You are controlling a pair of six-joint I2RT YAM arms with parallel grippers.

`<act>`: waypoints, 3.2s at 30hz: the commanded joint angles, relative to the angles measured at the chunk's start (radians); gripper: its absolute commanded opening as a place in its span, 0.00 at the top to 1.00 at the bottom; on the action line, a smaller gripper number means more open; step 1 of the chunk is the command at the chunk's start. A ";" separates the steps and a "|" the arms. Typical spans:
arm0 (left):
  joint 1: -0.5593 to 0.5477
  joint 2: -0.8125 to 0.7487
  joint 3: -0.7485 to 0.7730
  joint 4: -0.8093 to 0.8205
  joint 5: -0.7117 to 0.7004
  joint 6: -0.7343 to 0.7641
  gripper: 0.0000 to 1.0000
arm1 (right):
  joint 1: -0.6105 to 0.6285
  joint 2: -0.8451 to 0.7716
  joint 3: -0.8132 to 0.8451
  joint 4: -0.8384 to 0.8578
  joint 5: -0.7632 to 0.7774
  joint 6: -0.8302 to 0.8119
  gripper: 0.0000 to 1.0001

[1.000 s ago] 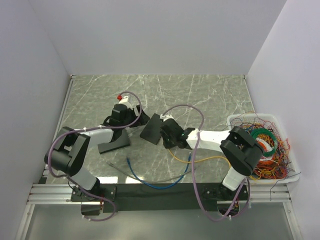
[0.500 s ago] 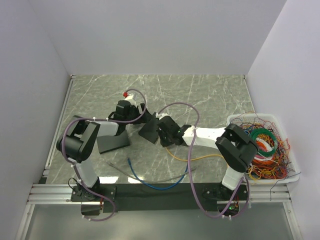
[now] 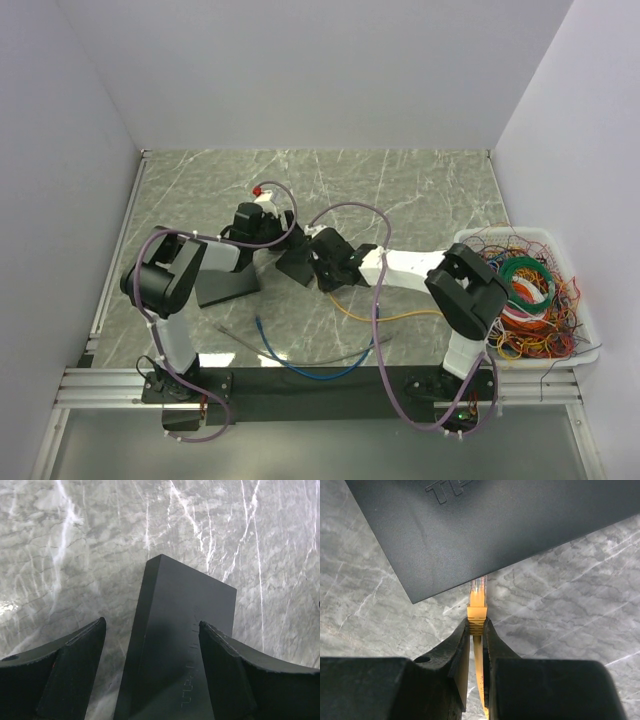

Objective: Insert the plug into the switch port

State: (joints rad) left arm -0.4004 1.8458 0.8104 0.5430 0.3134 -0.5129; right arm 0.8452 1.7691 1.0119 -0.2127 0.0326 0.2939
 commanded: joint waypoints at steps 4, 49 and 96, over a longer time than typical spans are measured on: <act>0.002 0.020 -0.007 0.020 0.069 0.068 0.21 | 0.000 0.026 0.062 -0.016 0.009 -0.029 1.00; -0.048 0.115 -0.103 0.152 0.190 0.071 0.50 | 0.041 0.115 0.246 -0.042 0.131 -0.107 1.00; -0.011 0.247 -0.063 0.167 0.291 0.017 0.79 | -0.064 0.275 0.512 0.220 0.096 0.063 1.00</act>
State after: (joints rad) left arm -0.3496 2.0342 0.8017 0.9382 0.4461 -0.4610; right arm 0.8249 2.0075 1.3891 -0.4648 0.0700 0.3080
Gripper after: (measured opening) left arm 0.348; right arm 0.159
